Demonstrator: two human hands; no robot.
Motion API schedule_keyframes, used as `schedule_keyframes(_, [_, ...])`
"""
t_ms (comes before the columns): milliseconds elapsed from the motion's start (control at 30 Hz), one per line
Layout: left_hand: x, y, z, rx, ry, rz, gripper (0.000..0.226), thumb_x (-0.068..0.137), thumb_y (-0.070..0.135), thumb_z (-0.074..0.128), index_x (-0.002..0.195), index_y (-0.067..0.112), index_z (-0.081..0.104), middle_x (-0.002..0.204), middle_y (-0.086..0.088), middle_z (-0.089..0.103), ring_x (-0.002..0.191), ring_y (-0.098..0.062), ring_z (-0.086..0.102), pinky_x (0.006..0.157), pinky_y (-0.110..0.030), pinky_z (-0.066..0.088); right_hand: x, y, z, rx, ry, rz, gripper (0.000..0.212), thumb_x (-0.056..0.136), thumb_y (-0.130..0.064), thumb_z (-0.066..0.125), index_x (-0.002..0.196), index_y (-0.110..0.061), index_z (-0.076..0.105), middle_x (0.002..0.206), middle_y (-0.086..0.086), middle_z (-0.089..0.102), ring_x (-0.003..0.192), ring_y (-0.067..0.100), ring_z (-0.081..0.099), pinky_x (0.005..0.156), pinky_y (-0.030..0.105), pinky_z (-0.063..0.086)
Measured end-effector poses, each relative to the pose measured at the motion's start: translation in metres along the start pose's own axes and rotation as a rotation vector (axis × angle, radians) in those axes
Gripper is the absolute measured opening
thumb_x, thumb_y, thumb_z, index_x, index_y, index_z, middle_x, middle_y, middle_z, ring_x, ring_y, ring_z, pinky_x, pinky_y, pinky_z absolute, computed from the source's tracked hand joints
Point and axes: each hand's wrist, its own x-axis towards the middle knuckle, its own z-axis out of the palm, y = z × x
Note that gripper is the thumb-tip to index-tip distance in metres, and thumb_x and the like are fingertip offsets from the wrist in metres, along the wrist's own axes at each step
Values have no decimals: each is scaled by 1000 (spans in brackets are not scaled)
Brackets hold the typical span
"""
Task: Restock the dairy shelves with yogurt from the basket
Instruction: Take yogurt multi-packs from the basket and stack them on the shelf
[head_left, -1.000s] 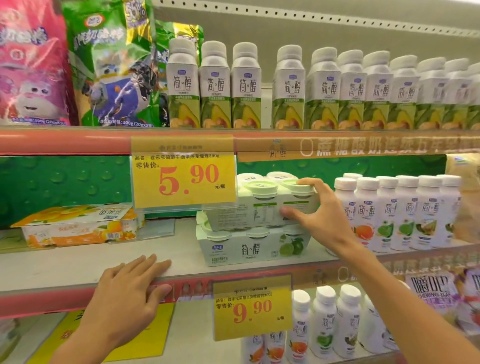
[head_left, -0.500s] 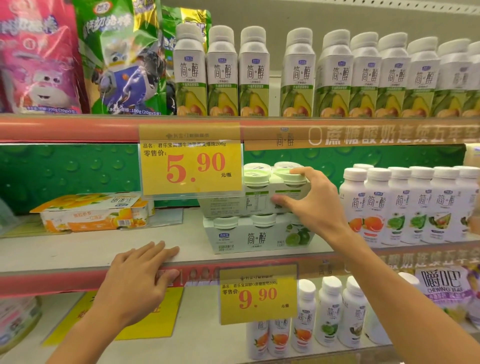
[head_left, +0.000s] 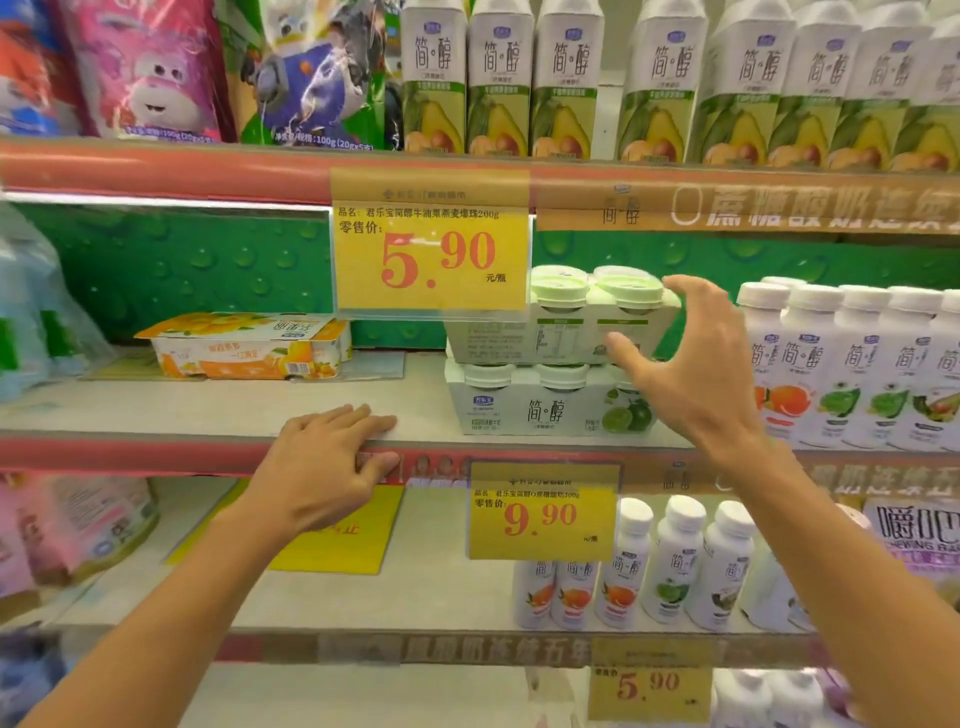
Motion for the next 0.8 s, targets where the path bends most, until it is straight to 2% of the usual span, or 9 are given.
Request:
schedule_keyframes(67, [3,3,-3,-4,3,-10,70,85,66,23,148,40,38,158,4,37,147,-16,30,117,-42,24,-12,-3,-5,7,89,-15,50,86,-43,70,119,-10,53,116,9,55,110,27,48,98,35,38])
schedule_keyframes(100, [2,6,-5,-2,5,-20,68,86,64,25,147,38,40,157,2,39,145,-17,32,115,-43,25,-19,-7,-7,11,83,-21,44,87,-43,67,114,-10,55,111,8,56,106,27,49,95,36,39])
schedule_keyframes(167, [-2,14,-8,-2,30,-37,63,92,62,30,145,33,45,152,-1,46,141,-21,39,112,-43,28,-31,-14,-10,25,-11,-33,37,89,-44,61,108,-14,58,106,4,59,102,25,53,91,37,43])
schedule_keyframes(267, [-12,29,-13,-100,108,-63,57,96,59,40,140,25,52,145,-3,53,134,-24,46,109,-43,31,-52,-30,-9,172,-196,3,35,90,-47,63,109,-18,60,103,-3,64,96,17,60,84,37,52])
schedule_keyframes(367, [-39,42,-17,-324,239,-121,55,93,56,44,134,23,58,136,-2,61,125,-23,53,107,-42,40,-76,-47,-5,258,-331,17,40,90,-51,64,116,-20,60,108,-6,65,101,13,62,89,37,54])
schedule_keyframes(467, [-84,44,-12,-497,290,-205,49,95,53,46,132,26,59,131,1,63,120,-18,56,105,-39,42,-103,-61,5,320,-442,21,43,91,-53,63,121,-23,60,115,-6,67,107,11,63,94,40,54])
schedule_keyframes(667, [-218,17,20,-795,278,-522,49,99,51,47,144,32,48,146,9,50,131,-7,46,107,-32,38,-186,-94,32,462,-720,-3,49,91,-53,64,130,-23,58,126,-2,65,117,13,59,99,45,50])
schedule_keyframes(733, [-269,10,28,-892,330,-631,48,98,50,49,142,33,48,145,13,49,128,2,46,105,-21,35,-217,-113,37,520,-808,-5,56,89,-63,59,131,-26,57,125,-6,63,118,12,58,100,44,50])
schedule_keyframes(800, [-319,7,31,-934,395,-709,40,92,52,49,131,43,53,133,23,54,117,20,47,96,-6,35,-250,-139,41,581,-894,-12,59,86,-64,57,132,-28,57,124,-14,59,118,7,56,101,38,48])
